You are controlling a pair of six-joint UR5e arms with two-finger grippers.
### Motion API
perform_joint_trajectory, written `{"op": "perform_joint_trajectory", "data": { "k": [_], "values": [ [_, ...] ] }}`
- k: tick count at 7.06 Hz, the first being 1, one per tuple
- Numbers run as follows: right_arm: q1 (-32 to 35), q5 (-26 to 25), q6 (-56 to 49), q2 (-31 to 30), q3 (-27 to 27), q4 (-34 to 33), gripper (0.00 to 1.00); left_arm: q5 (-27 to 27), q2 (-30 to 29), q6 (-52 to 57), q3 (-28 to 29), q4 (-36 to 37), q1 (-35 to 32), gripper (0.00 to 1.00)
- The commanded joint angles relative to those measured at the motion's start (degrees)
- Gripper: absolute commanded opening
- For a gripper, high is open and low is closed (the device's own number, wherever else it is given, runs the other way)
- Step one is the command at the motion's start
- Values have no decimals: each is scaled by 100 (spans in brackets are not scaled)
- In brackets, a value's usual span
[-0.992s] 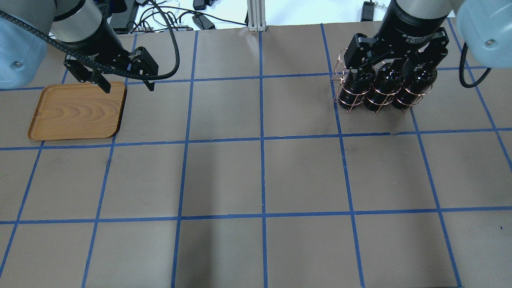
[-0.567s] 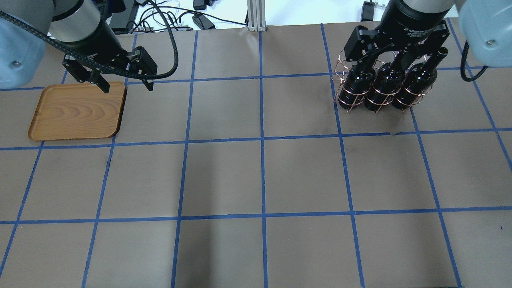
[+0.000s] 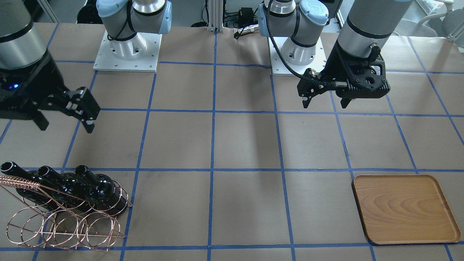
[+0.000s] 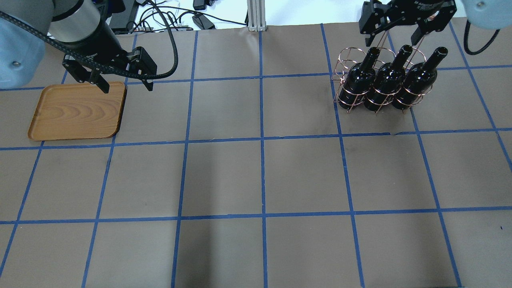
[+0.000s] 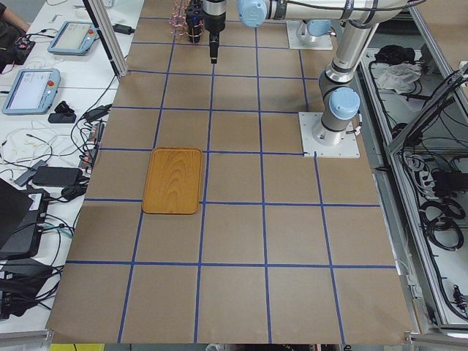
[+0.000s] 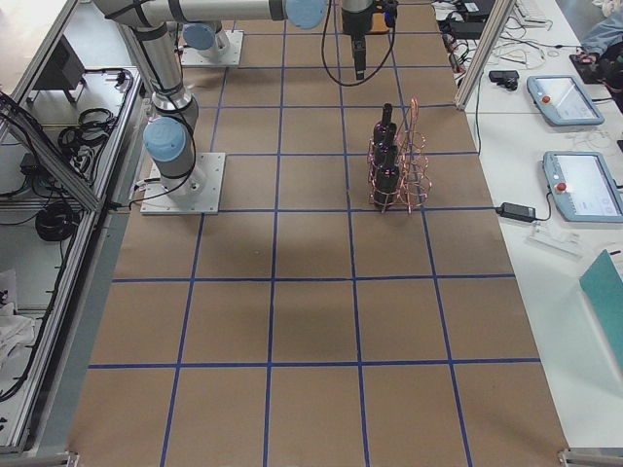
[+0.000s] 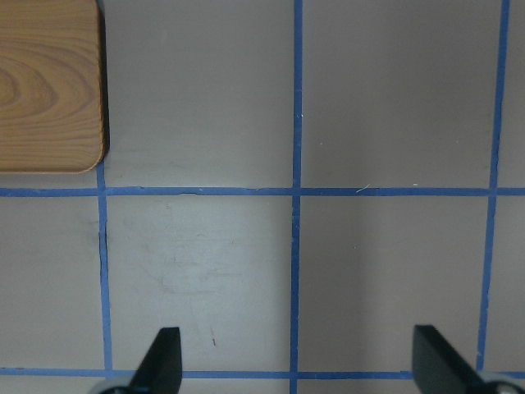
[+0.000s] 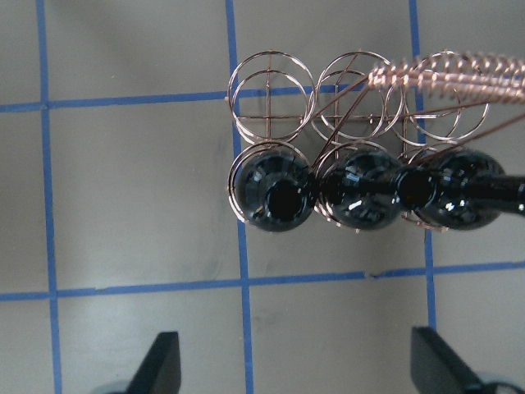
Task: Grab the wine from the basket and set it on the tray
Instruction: 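Lower the right gripper onto the middle bottle's neck in the wire rack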
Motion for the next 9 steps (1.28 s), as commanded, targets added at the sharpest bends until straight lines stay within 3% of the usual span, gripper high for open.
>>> {"op": "perform_joint_trajectory", "data": {
  "k": [1,7,8,9],
  "values": [
    [-526,187,-455,717,-384,-95,100,0,0,0,0,0,0,100],
    [-678,163,-798,1176,-130,-271,96,35,9,0,-44,0,0,100],
    [-678,163,-885,1176,-129,-306,84,44,9,0,-44,0,0,100],
    [-678,154,-903,1176,-129,-332,57,44,9,0,-44,0,0,100]
  ]
}}
